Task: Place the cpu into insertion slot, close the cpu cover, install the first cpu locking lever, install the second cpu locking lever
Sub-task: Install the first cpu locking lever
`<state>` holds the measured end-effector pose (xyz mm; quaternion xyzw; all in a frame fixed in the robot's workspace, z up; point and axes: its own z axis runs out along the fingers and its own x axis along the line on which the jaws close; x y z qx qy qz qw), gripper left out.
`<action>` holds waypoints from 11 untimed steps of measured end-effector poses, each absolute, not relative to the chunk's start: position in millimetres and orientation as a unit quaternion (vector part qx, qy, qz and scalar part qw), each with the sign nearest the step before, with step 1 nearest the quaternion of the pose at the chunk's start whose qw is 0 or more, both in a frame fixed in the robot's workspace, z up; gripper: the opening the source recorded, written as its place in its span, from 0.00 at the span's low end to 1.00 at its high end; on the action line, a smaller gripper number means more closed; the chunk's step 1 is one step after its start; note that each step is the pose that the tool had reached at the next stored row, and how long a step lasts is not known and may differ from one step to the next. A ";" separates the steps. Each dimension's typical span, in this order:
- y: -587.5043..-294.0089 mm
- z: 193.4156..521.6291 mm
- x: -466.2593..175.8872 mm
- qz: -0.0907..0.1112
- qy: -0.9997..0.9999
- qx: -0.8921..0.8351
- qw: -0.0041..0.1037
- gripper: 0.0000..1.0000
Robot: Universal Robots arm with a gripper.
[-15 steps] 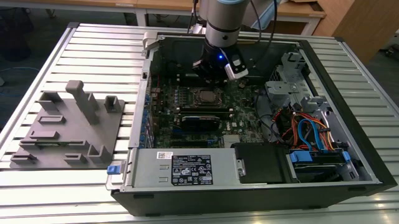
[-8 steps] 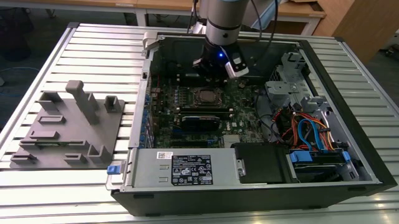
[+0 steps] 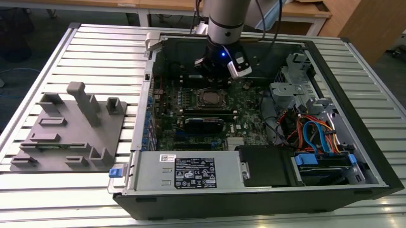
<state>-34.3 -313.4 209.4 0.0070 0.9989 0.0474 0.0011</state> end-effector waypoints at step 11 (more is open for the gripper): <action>-312.6 211.1 -38.8 0.047 0.999 0.001 0.001 0.10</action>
